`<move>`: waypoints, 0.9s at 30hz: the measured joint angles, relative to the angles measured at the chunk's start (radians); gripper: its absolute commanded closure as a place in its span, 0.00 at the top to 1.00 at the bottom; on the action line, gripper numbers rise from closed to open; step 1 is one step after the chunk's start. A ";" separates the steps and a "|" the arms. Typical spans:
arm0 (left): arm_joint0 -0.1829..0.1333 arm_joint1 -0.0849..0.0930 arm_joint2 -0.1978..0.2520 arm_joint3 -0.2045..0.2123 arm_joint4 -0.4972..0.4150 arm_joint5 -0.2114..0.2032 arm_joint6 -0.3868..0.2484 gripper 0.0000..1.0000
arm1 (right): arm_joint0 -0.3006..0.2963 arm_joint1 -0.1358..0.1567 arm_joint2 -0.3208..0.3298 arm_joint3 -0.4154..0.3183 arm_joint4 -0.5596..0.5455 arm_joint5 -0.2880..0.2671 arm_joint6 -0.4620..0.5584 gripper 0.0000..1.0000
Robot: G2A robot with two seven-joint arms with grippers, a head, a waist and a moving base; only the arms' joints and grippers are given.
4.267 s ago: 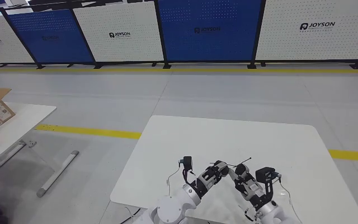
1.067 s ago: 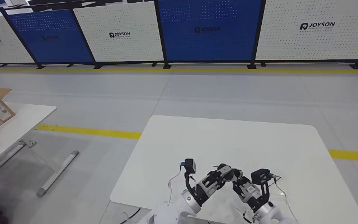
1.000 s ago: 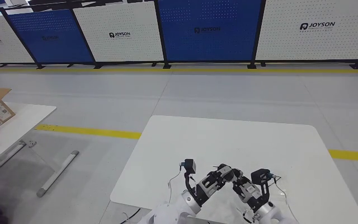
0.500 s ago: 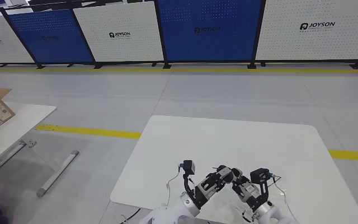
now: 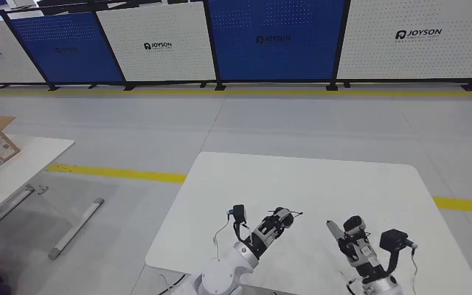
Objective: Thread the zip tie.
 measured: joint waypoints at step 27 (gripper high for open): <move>0.006 -0.006 -0.066 0.042 -0.127 -0.042 0.091 0.00 | -0.058 0.027 0.144 -0.033 0.306 0.000 0.044 1.00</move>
